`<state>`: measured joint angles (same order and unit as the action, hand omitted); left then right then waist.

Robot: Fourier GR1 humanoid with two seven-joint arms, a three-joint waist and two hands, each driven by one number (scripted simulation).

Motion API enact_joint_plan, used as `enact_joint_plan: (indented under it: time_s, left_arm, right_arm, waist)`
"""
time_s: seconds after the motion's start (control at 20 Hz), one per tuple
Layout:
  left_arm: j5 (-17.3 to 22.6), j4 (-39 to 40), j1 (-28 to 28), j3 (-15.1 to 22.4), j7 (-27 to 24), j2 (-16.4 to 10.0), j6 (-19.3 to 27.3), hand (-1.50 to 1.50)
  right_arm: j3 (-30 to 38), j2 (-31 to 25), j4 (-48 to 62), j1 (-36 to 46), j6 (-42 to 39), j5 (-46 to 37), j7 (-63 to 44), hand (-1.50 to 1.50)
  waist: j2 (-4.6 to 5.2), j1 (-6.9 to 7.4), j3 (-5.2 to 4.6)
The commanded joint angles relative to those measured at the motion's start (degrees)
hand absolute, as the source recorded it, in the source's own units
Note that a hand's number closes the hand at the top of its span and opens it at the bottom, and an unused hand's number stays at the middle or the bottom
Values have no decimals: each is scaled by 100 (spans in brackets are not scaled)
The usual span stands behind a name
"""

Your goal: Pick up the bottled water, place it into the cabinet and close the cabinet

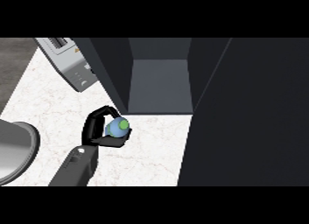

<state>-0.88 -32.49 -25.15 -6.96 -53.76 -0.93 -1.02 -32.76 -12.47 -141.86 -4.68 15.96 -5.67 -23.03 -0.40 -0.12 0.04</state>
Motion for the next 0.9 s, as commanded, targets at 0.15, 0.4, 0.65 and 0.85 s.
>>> enact_joint_plan:
  time_s: [0.15,0.4,0.65,0.85]
  left_arm:
    - [1294,-1391,349,1195,1011,89,196,150]
    - [1630,-2545,374,1752,2072,90,847,150]
    - [2161,-2417,-275,2279,2361,91,1620,150]
    - [2259,-2780,-440,2892,2702,91,2420,150]
  right_arm:
    - [-155,-171,-415,-311,54,-441,-15,-150]
    - [-261,-157,-409,-393,70,-388,310,-150]
    - [-396,-187,-552,-364,204,-542,71,-150]
    - [-37,-391,-685,-375,75,-160,72,-150]
  waist:
    - [-19,-20,0]
    - [-1,-1,0]
    - [26,-98,-7]
    - [31,-101,-6]
